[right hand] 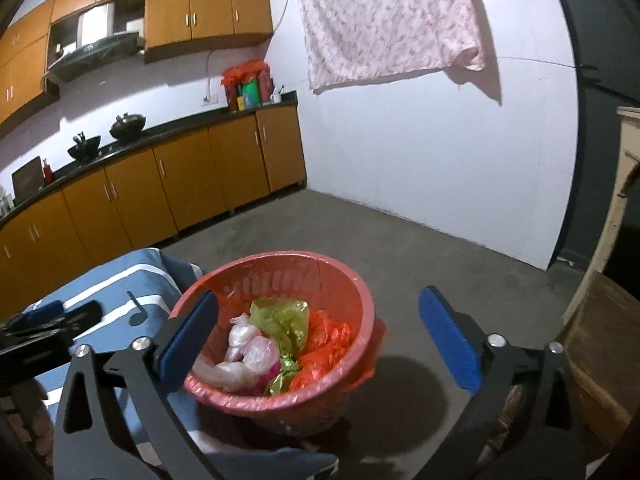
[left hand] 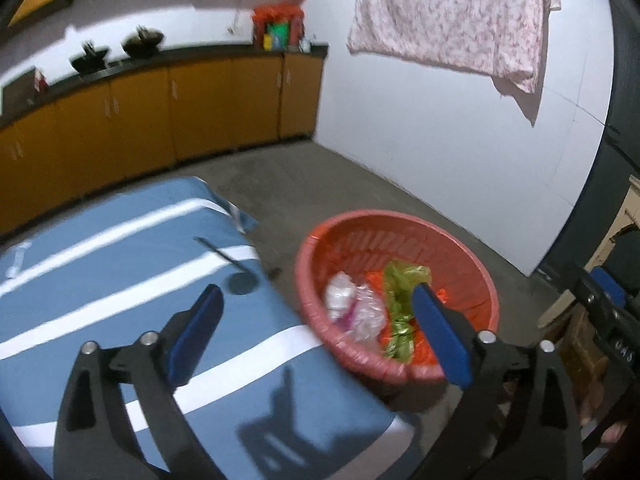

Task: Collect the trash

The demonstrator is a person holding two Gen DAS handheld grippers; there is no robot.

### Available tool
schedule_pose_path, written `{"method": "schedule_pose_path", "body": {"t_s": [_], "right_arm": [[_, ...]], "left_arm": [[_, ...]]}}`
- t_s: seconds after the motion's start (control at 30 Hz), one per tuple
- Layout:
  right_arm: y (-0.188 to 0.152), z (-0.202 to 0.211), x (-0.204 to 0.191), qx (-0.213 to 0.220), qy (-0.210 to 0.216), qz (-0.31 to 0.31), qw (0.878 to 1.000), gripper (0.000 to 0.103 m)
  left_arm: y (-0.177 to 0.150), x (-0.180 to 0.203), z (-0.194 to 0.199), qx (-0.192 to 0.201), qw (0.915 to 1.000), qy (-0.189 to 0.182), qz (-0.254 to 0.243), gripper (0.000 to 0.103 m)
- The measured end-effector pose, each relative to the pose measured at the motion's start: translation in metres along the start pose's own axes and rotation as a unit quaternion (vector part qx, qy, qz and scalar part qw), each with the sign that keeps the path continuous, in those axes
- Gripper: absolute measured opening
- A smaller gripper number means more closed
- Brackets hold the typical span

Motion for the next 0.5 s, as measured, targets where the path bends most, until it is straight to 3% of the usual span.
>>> {"method": "schedule_pose_path", "body": {"t_s": [0.2, 0.5], "right_arm": [[-0.020, 0.041, -0.017, 0.022, -0.012, 0.025, 0.999, 0.101], [-0.036, 0.087, -0.053, 0.041, -0.001, 0.072, 0.997, 0.101]], "left_arm": [[-0.032, -0.023, 0.071, 0.050, 0.9959, 0.075, -0.008, 0.099], [-0.077, -0.061, 0.138, 0.061, 0.9881, 0.133, 0.047, 0.099]]}}
Point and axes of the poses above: each gripper's, at about its wrist camera, not at the fingertips, and z roughly against the way its jaws point, x to its right, y to its top, the point moved 8 cm from there along -z, roughly the way its jaws point, and after that the axes turned 11 degrees about -x, right-handed, at the moved point
